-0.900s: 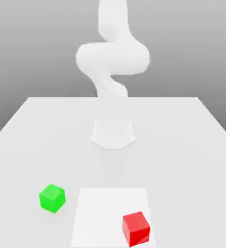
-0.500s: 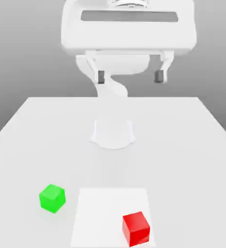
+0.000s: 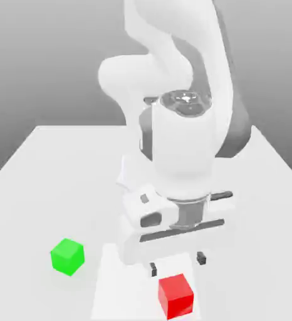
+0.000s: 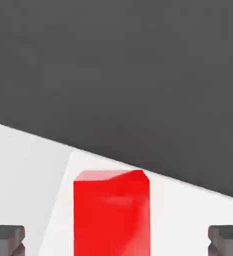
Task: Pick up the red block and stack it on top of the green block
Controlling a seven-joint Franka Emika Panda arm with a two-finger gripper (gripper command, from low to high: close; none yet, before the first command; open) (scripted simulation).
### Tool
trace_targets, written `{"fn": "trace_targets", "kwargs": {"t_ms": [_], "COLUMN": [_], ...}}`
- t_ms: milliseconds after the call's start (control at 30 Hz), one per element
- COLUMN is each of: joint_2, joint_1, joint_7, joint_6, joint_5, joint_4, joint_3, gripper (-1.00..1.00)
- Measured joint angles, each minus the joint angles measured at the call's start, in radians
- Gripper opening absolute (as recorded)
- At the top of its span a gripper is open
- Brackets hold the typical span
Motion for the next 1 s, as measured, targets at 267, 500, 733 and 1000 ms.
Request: {"fn": "trace_targets", "kwargs": {"t_ms": [267, 500, 733, 1000], "joint_2": [0.097, -0.058, -0.171, -0.288], "joint_1": [0.001, -0.004, -0.069, -0.232], "joint_7": [0.001, 0.004, 0.248, 0.619], "joint_6": [0.08, -0.05, -0.078, -0.09], "joint_5": [-0.003, 0.001, 0.05, 0.018], "joint_4": [0.014, -0.012, -0.097, -0.2], "joint_3": [-0.001, 0.001, -0.109, -0.193], "gripper": [-1.0, -1.0, -1.0, -1.0]}}
